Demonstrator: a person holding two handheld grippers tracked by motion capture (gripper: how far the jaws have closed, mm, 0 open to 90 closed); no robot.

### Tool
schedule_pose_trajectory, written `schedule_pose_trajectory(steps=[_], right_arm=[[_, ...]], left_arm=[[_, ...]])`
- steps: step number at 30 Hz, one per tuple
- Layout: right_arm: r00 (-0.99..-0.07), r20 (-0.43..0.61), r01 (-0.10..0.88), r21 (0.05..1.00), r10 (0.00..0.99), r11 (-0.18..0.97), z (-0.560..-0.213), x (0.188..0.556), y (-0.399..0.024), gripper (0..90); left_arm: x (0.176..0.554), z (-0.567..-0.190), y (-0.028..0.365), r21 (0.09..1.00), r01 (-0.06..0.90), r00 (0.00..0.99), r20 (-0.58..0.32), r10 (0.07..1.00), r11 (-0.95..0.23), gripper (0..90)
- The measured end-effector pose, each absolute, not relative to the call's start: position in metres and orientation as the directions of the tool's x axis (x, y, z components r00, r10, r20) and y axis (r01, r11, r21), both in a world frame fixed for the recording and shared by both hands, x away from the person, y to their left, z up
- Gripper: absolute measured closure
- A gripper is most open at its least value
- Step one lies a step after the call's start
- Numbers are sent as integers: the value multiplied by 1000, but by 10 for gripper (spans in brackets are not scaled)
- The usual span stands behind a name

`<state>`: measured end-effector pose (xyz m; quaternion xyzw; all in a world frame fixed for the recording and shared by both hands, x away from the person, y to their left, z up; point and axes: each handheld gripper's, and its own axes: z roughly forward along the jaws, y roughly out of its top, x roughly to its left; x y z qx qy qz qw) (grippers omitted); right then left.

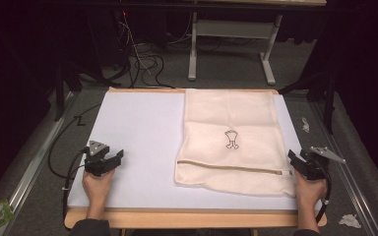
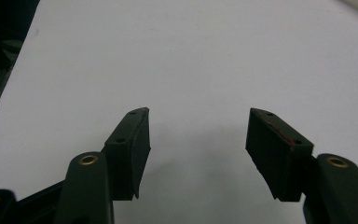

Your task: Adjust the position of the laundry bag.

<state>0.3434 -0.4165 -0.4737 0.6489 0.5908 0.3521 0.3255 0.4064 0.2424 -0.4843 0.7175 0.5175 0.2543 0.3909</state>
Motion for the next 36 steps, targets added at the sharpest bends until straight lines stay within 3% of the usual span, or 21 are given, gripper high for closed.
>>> schedule_pose_trajectory(steps=[22,36], right_arm=[[19,86,560,825,996,-82,-473,346,-417,534],[-5,108,551,830,994,-87,-470,344,-418,530]], left_arm=[[407,-482,243,826,545,355,-76,932,-140,414],[412,-477,216,801,569,418,-89,904,-184,406]])
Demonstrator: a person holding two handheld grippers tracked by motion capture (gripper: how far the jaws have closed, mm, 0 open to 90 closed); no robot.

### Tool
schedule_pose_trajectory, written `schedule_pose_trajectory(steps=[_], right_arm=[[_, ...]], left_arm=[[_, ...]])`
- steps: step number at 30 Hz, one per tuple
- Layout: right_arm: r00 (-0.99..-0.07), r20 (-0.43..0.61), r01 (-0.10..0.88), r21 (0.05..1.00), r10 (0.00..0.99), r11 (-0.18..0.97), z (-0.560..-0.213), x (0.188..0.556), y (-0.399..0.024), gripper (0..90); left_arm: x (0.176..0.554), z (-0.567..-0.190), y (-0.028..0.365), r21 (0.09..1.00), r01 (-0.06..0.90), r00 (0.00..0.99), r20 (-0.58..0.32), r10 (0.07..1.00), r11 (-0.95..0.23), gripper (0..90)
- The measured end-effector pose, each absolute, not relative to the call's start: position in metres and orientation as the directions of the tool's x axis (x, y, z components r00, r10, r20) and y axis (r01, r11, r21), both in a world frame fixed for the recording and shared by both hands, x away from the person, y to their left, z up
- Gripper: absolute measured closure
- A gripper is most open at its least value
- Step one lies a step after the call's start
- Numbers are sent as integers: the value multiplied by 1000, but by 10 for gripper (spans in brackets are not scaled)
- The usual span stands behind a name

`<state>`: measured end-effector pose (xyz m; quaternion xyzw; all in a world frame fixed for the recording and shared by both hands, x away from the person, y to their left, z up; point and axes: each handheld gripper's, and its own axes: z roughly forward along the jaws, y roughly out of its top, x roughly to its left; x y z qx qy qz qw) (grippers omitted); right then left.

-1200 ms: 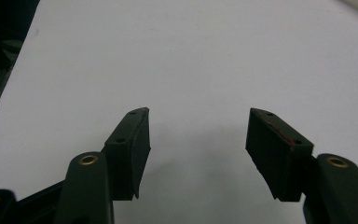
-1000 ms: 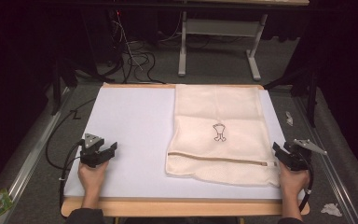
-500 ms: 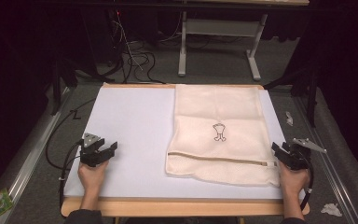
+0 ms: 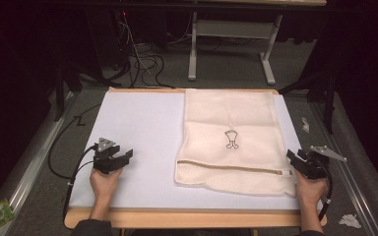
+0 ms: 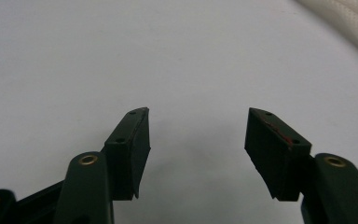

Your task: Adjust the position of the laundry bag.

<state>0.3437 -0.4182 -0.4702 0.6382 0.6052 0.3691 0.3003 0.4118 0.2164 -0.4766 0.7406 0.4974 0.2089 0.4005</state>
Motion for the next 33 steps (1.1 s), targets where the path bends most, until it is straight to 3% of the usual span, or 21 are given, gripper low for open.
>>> schedule_pose_trajectory(steps=[25,33], right_arm=[[-70,125,577,814,990,-62,-460,343,-414,509],[-97,123,598,800,988,-41,-459,348,-409,508]], left_arm=[[418,-450,138,782,570,584,-170,793,-252,387],[421,-445,106,768,553,633,-136,762,-322,373]])
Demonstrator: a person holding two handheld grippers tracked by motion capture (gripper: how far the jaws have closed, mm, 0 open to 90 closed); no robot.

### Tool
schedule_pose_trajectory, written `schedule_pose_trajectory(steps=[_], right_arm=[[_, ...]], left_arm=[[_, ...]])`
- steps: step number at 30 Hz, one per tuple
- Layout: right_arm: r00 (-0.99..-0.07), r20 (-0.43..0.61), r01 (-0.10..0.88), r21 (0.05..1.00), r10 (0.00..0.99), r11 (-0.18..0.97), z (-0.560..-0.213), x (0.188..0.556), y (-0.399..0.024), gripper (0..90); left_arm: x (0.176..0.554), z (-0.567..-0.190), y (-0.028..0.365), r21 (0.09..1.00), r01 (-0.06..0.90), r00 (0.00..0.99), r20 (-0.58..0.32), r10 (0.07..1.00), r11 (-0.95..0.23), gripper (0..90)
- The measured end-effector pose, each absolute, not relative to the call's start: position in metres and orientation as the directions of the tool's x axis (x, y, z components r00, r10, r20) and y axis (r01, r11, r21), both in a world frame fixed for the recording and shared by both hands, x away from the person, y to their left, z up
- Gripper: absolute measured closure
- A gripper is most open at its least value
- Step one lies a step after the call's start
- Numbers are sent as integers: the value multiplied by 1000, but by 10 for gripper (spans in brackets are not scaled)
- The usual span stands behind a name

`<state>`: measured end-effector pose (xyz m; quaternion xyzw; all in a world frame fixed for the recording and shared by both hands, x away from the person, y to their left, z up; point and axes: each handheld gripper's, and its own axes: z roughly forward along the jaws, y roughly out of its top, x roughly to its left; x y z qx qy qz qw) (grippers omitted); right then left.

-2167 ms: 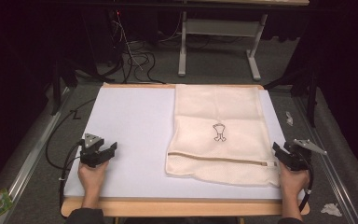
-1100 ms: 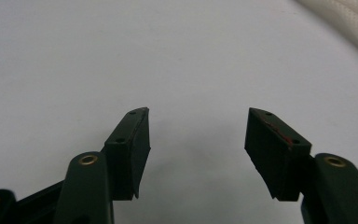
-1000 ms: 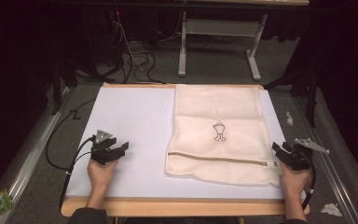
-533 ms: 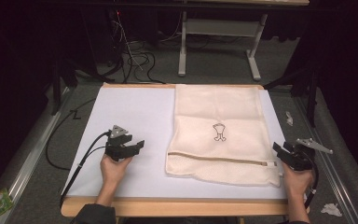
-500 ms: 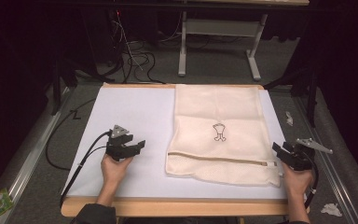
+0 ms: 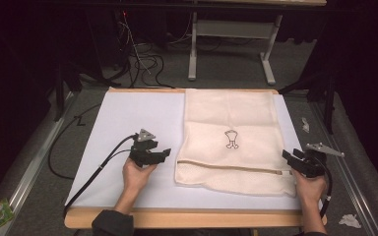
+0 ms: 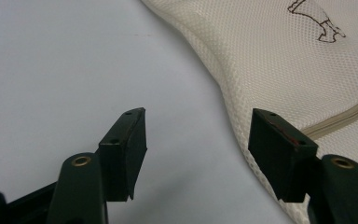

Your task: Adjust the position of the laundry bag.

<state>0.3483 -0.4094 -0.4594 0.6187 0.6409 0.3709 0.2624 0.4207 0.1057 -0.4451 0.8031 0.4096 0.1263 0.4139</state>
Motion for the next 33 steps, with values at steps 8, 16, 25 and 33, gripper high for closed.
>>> schedule_pose_trajectory(steps=[8,16,25,33], right_arm=[[-108,114,625,781,988,-22,-458,355,-403,508],[-103,121,636,771,987,-28,-458,360,-400,498],[-96,117,660,751,989,-25,-459,369,-399,495],[-90,112,686,728,990,-20,-462,375,-397,499]], left_arm=[[430,-439,89,760,563,647,-162,745,-323,369],[441,-444,65,731,587,659,-182,729,-348,380],[450,-451,45,710,602,663,-187,725,-367,390],[456,-462,38,702,613,657,-198,728,-363,480]])
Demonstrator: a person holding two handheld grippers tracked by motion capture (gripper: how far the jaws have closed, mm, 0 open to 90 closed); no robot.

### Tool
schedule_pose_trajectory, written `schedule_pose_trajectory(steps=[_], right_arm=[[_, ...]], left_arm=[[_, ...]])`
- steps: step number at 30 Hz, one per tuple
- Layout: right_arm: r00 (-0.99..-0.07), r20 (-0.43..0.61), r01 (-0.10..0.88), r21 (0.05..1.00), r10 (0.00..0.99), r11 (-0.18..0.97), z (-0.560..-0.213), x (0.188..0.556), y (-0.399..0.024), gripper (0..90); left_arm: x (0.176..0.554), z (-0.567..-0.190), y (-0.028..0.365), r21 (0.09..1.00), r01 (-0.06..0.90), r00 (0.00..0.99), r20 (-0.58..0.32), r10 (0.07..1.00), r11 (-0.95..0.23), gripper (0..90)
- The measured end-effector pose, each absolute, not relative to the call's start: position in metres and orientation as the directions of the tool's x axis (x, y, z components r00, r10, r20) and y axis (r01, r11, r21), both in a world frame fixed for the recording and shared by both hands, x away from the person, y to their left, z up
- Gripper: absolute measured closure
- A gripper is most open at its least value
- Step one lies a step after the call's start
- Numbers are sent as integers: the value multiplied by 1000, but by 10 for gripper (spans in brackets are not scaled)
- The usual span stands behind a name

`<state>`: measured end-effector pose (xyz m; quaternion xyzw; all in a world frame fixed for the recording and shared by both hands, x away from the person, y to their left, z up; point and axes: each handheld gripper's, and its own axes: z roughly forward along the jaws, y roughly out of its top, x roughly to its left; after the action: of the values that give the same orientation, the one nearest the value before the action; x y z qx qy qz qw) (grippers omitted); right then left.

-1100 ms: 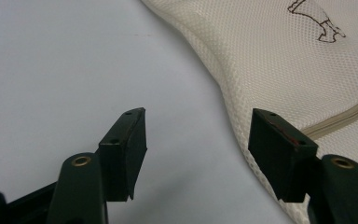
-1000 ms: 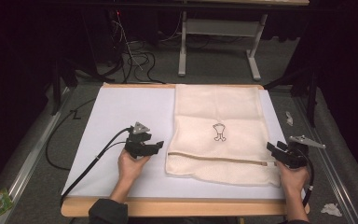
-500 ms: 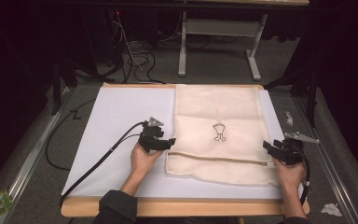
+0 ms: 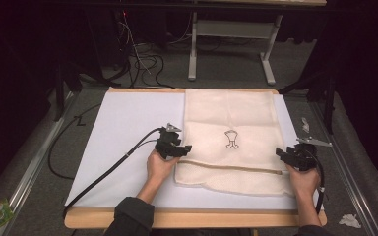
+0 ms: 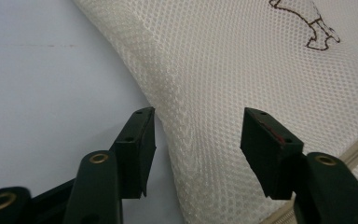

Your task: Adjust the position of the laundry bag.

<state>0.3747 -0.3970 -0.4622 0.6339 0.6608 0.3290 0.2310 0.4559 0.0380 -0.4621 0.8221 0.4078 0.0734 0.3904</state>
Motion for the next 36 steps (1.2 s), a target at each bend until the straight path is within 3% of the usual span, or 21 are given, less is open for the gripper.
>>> schedule_pose_trajectory(steps=[4,7,11,15,17,36], right_arm=[[-91,122,696,718,988,-25,-464,377,-397,552],[-101,118,700,714,988,-13,-464,379,-396,655],[-109,124,713,701,986,-10,-465,380,-396,727],[-125,132,718,696,983,-2,-465,380,-397,831],[-140,116,718,696,983,20,-464,381,-396,855],[-193,121,687,725,974,46,-460,379,-389,879]], left_arm=[[458,-467,36,689,623,661,-211,720,-370,556],[460,-467,37,689,626,663,-223,715,-365,612],[461,-467,37,688,629,659,-225,718,-362,671],[460,-468,37,685,625,660,-208,722,-374,807],[459,-466,37,687,623,662,-209,720,-374,834],[459,-453,49,714,580,685,-167,710,-392,861]])
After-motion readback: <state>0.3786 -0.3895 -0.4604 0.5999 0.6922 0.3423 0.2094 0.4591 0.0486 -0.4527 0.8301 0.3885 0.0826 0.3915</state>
